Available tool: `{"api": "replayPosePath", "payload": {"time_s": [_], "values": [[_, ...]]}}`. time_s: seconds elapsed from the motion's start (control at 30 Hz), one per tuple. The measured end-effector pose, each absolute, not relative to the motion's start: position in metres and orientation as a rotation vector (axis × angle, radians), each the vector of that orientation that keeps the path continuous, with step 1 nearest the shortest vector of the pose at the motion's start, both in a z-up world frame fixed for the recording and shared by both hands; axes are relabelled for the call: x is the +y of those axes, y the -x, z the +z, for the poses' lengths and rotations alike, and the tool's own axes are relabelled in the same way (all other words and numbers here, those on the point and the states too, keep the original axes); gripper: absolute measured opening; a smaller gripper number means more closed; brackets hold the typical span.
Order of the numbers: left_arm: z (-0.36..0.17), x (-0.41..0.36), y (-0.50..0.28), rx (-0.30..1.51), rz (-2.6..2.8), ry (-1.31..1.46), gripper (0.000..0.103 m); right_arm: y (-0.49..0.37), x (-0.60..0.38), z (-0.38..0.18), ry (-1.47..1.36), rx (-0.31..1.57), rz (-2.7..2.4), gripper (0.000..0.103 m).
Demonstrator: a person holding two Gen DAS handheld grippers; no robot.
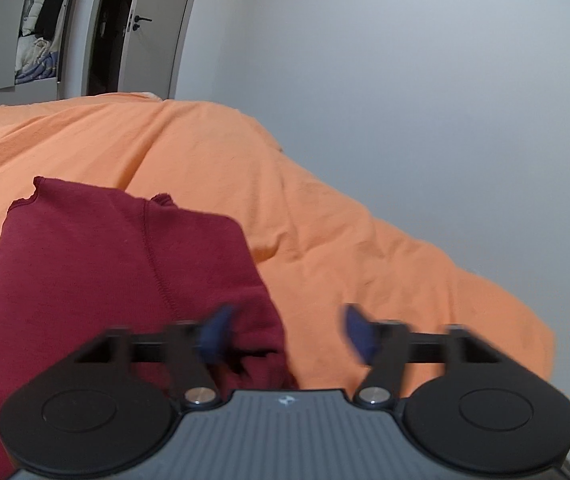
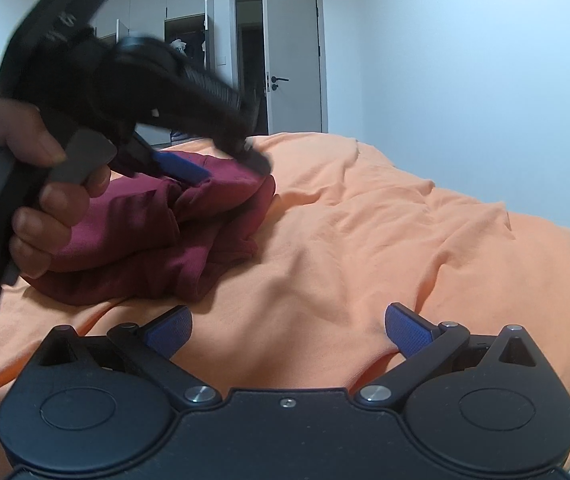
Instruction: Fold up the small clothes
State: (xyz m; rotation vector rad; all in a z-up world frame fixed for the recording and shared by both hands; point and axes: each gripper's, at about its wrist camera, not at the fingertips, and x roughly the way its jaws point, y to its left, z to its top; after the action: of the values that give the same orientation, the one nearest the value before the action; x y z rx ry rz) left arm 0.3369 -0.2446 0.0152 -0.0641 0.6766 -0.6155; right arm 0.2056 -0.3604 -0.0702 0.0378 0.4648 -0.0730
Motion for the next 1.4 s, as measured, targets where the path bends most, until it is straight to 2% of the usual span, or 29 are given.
{"api": "replayPosePath", "payload": {"time_s": [0.13, 0.23, 0.5, 0.8, 1.07, 1.2, 1.4], "values": [[0.030, -0.231, -0.328, 0.630, -0.592, 0.059, 0.098, -0.208, -0.358, -0.072, -0.030, 0.469, -0.083, 0.102], [0.039, -0.214, -0.325, 0.601, -0.551, 0.075, 0.102, -0.209, -0.356, -0.071, -0.029, 0.472, -0.094, 0.103], [0.046, -0.138, -0.325, 0.627, -0.333, 0.193, 0.102, -0.208, -0.352, -0.066, -0.069, 0.473, -0.116, 0.103], [0.013, -0.049, -0.310, 0.718, -0.153, 0.329, 0.102, -0.222, -0.339, -0.049, -0.153, 0.453, -0.064, 0.103], [-0.016, -0.041, -0.298, 0.819, -0.197, 0.322, 0.102, -0.273, -0.320, -0.024, -0.254, 0.419, -0.036, 0.103], [-0.021, -0.044, -0.291, 0.816, -0.201, 0.292, 0.102, -0.300, -0.321, -0.033, -0.259, 0.508, -0.183, 0.103], [-0.024, -0.039, -0.292, 0.825, -0.226, 0.292, 0.102, -0.278, -0.327, -0.051, -0.238, 0.561, -0.273, 0.102]]}}
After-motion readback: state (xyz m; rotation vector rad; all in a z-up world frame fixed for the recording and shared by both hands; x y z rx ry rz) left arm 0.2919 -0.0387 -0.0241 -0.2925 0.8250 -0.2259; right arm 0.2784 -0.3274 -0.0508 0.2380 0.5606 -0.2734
